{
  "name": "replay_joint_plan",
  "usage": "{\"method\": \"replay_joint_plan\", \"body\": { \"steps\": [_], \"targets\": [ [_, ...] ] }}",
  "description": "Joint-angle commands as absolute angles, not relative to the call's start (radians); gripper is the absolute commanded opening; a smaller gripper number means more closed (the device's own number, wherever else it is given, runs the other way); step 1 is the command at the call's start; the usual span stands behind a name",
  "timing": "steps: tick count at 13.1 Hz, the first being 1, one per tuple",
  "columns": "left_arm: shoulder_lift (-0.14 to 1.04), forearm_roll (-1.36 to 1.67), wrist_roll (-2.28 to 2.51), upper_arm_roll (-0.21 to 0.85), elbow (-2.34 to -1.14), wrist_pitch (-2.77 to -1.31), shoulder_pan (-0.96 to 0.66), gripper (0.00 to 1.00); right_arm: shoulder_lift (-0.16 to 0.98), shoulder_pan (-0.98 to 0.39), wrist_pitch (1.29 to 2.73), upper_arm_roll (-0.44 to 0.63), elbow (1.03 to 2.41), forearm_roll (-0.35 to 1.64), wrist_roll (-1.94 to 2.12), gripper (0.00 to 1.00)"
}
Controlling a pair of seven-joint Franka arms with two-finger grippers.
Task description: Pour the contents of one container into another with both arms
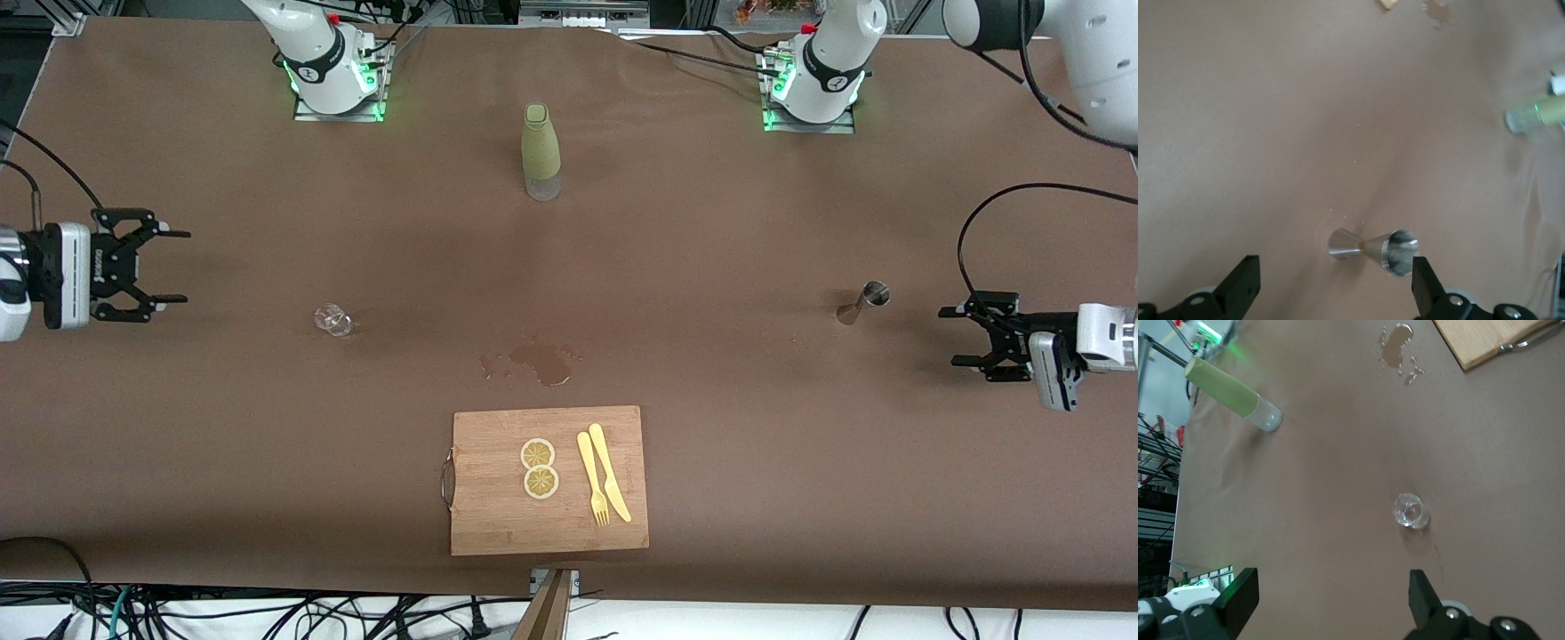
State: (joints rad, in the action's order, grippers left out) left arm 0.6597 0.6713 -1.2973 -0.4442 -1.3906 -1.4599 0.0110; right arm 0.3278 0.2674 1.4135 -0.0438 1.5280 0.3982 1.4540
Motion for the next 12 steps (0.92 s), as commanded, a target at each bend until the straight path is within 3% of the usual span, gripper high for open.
{"method": "replay_joint_plan", "body": {
  "steps": [1, 4, 12],
  "targets": [
    [0.542, 0.546, -0.971, -0.39, -1.413, -1.488, -0.02, 1.0, 0.24, 0.186, 1.422, -0.008, 1.568, 0.292, 1.303, 1.0],
    [0.447, 0.427, -0.61, -0.295, -1.413, -1.497, -0.02, 1.0, 0.178, 0.063, 1.428, 0.08, 1.575, 0.192, 1.076, 1.0],
    [0.256, 0.128, -0.08, -0.035, -1.414, -1.448, -0.006, 1.0, 0.13, -0.097, 1.457, 0.11, 1.586, -0.055, 0.39, 1.0]
  ]
}}
